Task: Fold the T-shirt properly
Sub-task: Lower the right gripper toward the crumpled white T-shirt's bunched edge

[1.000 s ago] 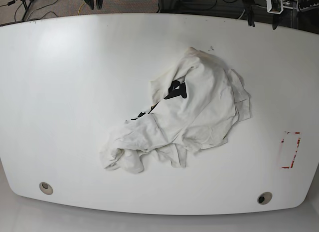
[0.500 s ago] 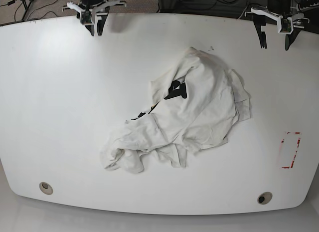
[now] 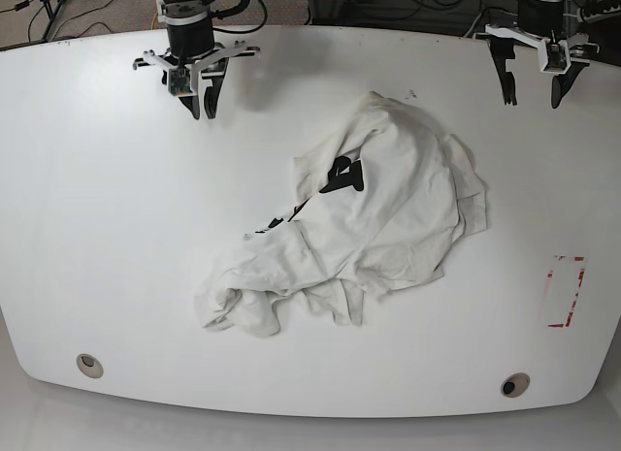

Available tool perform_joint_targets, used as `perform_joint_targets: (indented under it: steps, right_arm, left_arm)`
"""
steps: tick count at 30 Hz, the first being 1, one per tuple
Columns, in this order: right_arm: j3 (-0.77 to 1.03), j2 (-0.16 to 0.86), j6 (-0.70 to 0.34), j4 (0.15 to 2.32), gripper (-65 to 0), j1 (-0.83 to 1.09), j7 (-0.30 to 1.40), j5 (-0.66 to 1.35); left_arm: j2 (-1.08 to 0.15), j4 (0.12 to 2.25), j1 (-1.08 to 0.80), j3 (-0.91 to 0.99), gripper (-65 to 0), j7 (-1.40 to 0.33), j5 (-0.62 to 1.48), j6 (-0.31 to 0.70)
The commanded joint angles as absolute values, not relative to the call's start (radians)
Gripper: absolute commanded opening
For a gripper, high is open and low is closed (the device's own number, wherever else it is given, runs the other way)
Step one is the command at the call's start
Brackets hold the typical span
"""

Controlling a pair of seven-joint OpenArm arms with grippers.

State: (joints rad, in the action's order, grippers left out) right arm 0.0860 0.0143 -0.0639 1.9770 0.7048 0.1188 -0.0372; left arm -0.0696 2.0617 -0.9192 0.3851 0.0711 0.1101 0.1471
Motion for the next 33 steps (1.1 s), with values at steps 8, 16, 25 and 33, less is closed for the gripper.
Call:
perform_joint_targets:
  steps: [8, 16, 25, 33]
  right_arm:
    - [0.119, 0.024, -0.050, 2.014, -52.4, 0.594, 0.279, -0.025]
    - [0.131, 0.022, -0.002, 2.009, -53.8, 0.483, 0.325, -0.017]
    - [0.127, 0.006, -0.047, 2.001, -42.4, 0.363, 0.409, -0.020]
    - [0.115, -0.037, -0.058, 1.961, -16.6, 0.275, 0.549, -0.011]
  left_arm:
    - [-0.063, 2.080, -0.835, 0.364, -24.0, 0.077, 0.106, 0.142]
    - [-0.073, 2.083, -0.738, 0.338, -22.6, 0.068, 0.114, 0.148]
    - [-0.071, 2.071, -0.693, 0.346, -21.3, 0.024, 0.151, 0.144]
    - [-0.073, 2.070, -0.684, 0.336, -20.3, -0.031, 0.150, 0.147]
